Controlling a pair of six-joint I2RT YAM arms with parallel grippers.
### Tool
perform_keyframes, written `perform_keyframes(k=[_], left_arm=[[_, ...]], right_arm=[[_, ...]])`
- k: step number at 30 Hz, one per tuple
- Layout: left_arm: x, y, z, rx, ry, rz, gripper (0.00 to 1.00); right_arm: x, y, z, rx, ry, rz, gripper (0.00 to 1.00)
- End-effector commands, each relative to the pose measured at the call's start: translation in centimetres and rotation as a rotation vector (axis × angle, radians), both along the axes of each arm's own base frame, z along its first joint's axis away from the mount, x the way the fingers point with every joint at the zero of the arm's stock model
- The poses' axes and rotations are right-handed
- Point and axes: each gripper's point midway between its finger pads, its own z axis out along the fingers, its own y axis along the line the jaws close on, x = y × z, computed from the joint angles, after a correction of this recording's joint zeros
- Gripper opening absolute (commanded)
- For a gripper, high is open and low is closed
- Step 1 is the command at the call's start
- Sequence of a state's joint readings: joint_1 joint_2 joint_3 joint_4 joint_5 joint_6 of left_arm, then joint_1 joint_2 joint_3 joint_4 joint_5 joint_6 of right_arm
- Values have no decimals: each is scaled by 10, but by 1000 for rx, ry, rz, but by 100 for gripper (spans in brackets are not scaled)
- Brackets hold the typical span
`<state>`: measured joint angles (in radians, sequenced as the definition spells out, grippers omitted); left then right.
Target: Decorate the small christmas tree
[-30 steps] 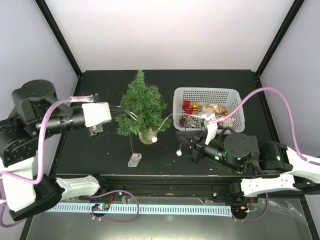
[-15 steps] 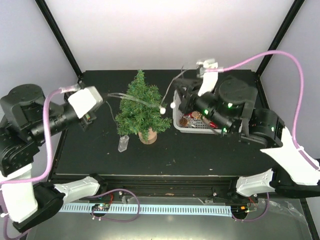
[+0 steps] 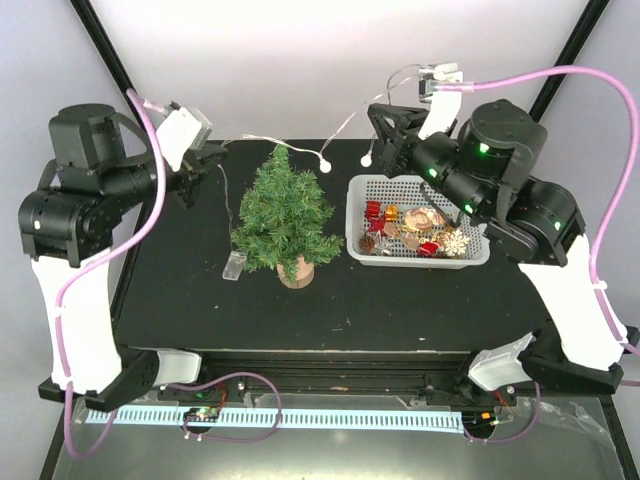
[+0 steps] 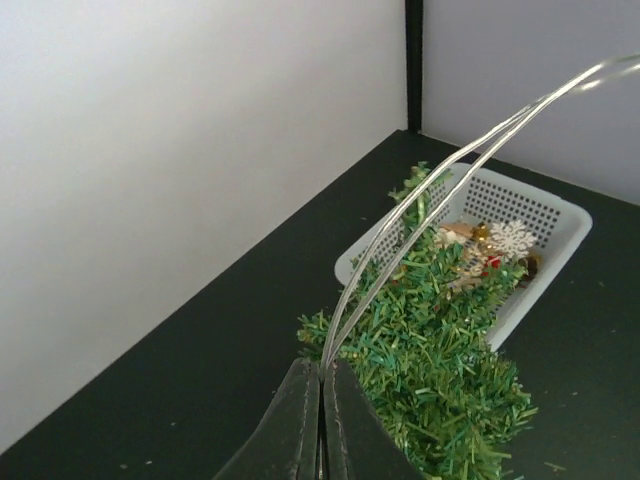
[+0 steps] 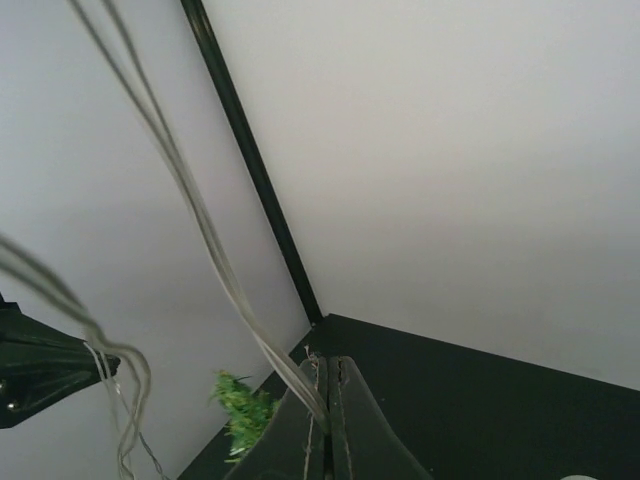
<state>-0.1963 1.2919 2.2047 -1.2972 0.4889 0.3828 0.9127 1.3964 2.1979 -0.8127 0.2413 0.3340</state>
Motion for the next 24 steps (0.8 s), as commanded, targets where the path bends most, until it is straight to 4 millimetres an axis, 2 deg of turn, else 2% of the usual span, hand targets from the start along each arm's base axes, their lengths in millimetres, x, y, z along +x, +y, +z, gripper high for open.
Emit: perform_keyframes(k=[1,7,12,18,24], left_arm=[[-1,-15,1,-119,99,-138,2],[3,-28,-5,-181,176,-238,2],[11,-29,-6,-215,207,-257,2],[25,-20,-4,-276,243,-248,2],[44,-4,-10,-325,287,-212,2]], right_arm=[[19,8,-13,-45,13,17,1],[43,4,-21,-42,38,-16,1],[59,1,-22,-29,34,-46,1],[75,5,-28,-28,43,-65,1],[88,11,-37,-41,51,-68,1]])
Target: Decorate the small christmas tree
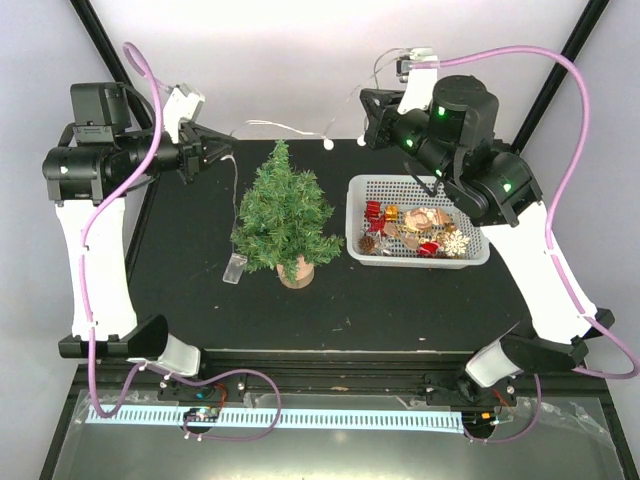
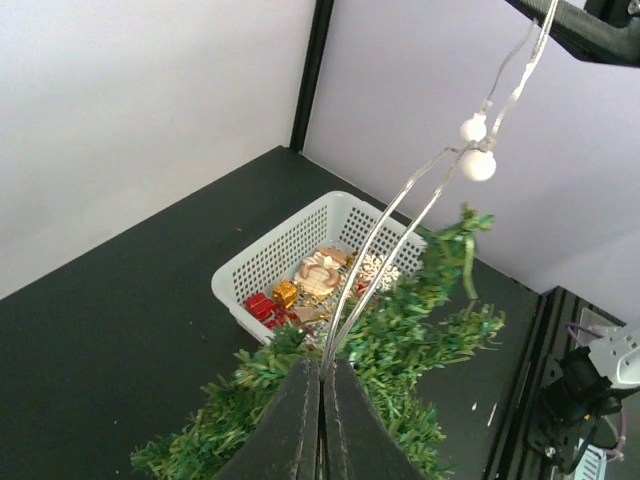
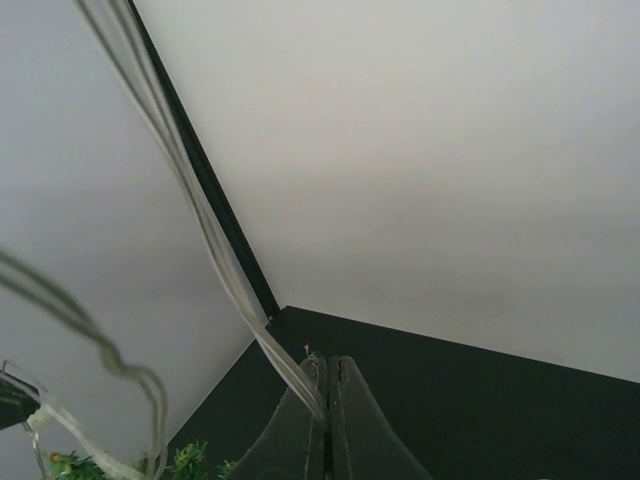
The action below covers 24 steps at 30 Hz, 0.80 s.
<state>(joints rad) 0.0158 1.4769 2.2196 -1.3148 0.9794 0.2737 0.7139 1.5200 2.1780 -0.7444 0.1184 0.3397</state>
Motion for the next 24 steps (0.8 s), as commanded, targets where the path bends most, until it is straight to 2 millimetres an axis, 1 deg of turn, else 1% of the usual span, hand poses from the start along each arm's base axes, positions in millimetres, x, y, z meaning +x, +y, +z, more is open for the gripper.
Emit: perform_keyframes(k=[1,6,10,14,19,24], left_arm=[[4,7,7,-58,15,-11,2],[15,15,-8,-57,54,-6,2],[22,16,-18,-40,70,-7,2],[28,16,-34,-43,108,-17,2],[37,18,-51,-43,136,-16,2],[47,16,-59,-65,157,-29,2]], right_arm=[[10,6,-4,1,-6,10,1],[20,10,-13,-9,14,21,1],[28,8,-18,-13,22,11,1],[37,3,-25,-21,34,-2,1],[47,0,-38,-38,55,-13,1],[56,-2,-55,-47,83,-23,1]])
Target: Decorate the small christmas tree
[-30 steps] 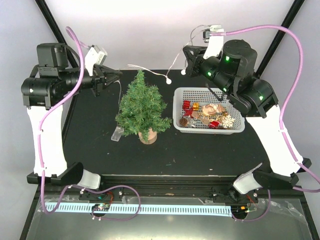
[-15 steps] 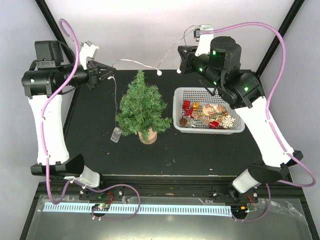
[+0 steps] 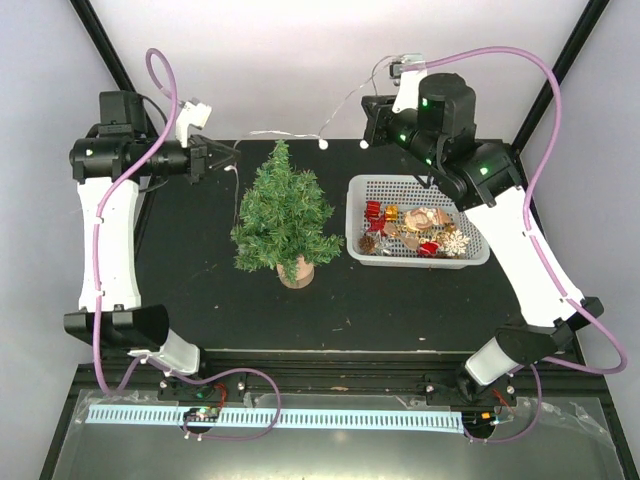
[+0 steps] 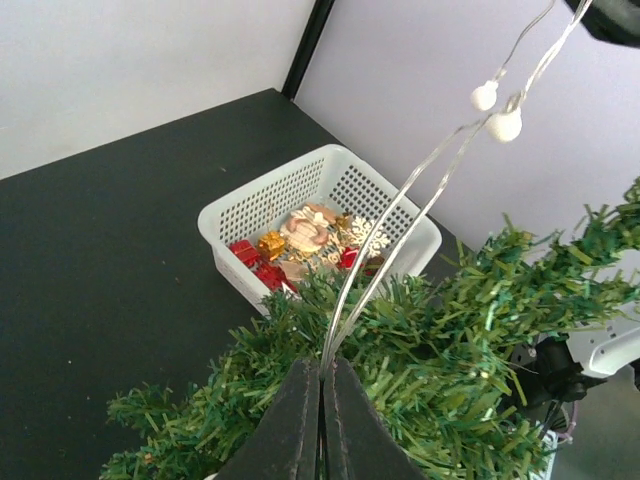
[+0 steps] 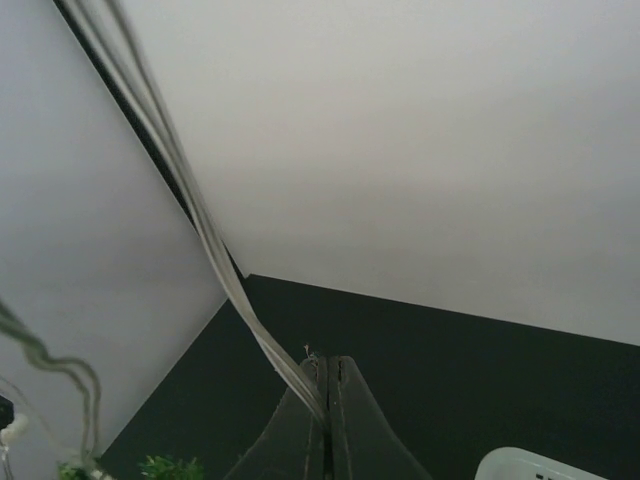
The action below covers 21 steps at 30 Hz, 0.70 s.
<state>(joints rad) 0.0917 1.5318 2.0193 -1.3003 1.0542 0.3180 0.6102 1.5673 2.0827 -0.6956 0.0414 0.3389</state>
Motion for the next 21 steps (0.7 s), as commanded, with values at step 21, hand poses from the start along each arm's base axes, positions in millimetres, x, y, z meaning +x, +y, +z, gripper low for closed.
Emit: perform_keyframes(k=[21], left_arm=[[33,-16,-24,-67,53,-54,2]], right_arm=[[28,-24,-64,-72,91,-75,1]])
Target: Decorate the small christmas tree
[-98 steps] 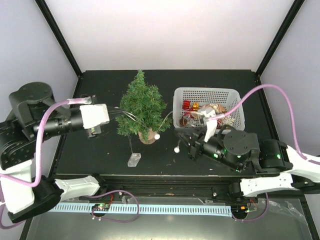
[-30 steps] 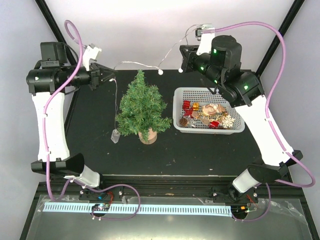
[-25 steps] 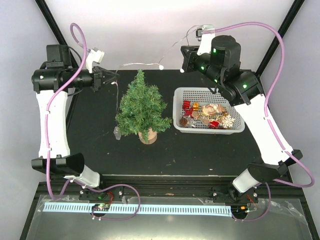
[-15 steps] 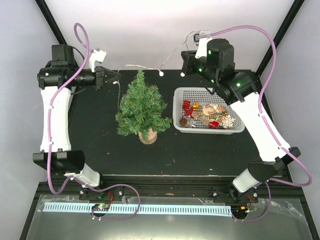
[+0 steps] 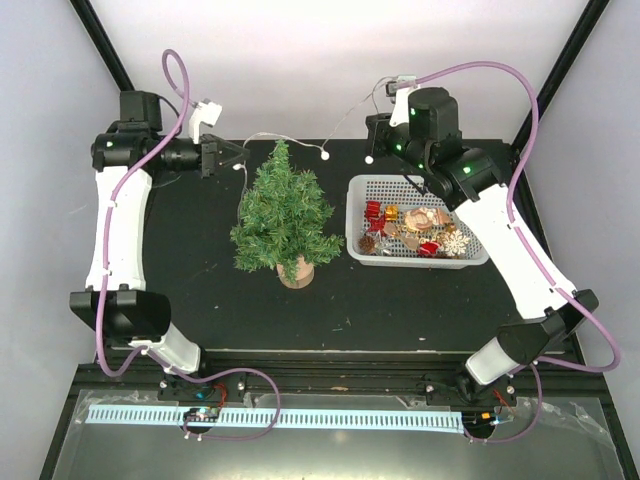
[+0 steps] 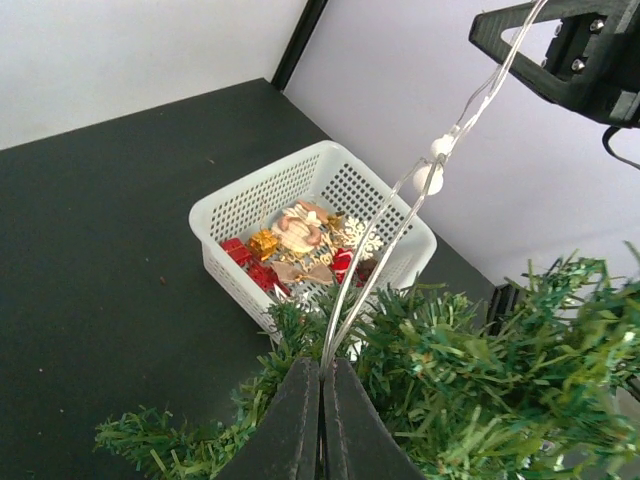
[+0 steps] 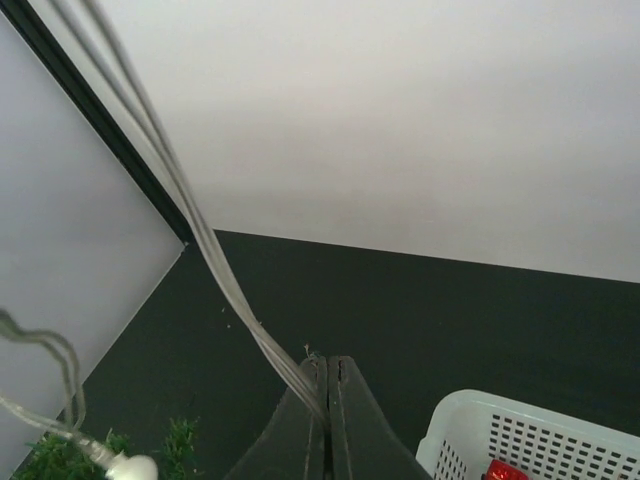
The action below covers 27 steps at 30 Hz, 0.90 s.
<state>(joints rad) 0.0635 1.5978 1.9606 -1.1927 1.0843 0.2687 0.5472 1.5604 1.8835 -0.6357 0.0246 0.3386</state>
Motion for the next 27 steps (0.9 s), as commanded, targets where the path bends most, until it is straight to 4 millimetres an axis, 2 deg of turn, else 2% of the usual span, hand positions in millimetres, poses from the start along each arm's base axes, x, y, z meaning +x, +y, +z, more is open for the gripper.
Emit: perform_keyframes(k=[1,7,15,19,27], left_arm=[[6,-7,-3,-27,-1,-21,2],[15,-8,-13,-42,25,-13,2],[30,-8,-14,-54,31,-3,2],[37,-7,-25,-39,63,14,2],[44,-8,-35,-43,97,16,2]], right_arm=[[-3,-14,3,-7,-16,-33,1],[-6,-29,-16,-10,12,-68,1],[-11,-40,-31,-33,38,-85,1],[-14,-47,-40,-40,55,-96,1],[-21,-48,-58,-53,115,-79,1]])
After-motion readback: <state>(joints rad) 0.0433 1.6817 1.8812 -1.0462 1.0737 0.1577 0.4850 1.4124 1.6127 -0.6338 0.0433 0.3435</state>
